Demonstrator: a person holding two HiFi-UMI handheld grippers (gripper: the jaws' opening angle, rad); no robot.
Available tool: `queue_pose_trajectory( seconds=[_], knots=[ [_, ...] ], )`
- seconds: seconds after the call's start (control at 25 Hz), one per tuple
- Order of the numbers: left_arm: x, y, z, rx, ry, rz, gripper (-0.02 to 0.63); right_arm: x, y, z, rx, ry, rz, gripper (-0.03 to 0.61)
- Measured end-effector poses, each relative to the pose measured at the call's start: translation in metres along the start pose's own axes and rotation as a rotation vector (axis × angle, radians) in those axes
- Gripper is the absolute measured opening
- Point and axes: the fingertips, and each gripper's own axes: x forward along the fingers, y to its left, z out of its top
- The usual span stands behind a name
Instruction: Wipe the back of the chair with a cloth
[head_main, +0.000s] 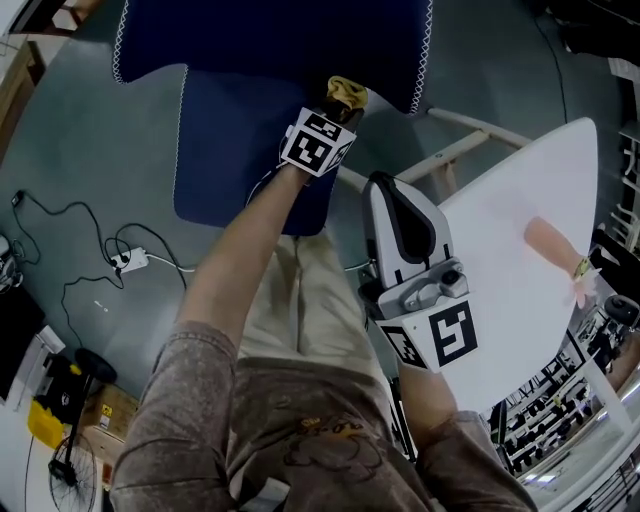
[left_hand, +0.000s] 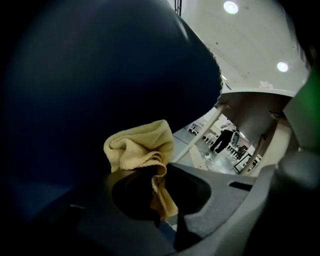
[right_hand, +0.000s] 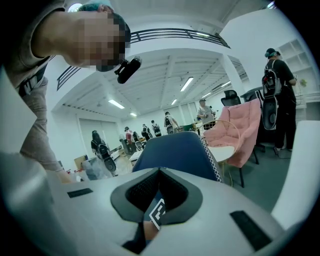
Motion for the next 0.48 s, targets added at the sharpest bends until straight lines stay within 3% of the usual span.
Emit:
queue_pose_trajectory(
  seconds=[0.24, 0.48],
  knots=[
    [-0.013, -0.031, 0.01, 0.024, -0.004, -0.129, 0.051, 0.002, -0.006, -0.011, 0.033, 0.004, -0.016, 0.023],
    [-0.071, -0.035, 0.054, 0.044, -0.082, -0.106, 0.051, -0.003, -0.009, 0.01, 0.051, -0.002, -0.028, 0.023]
  ],
)
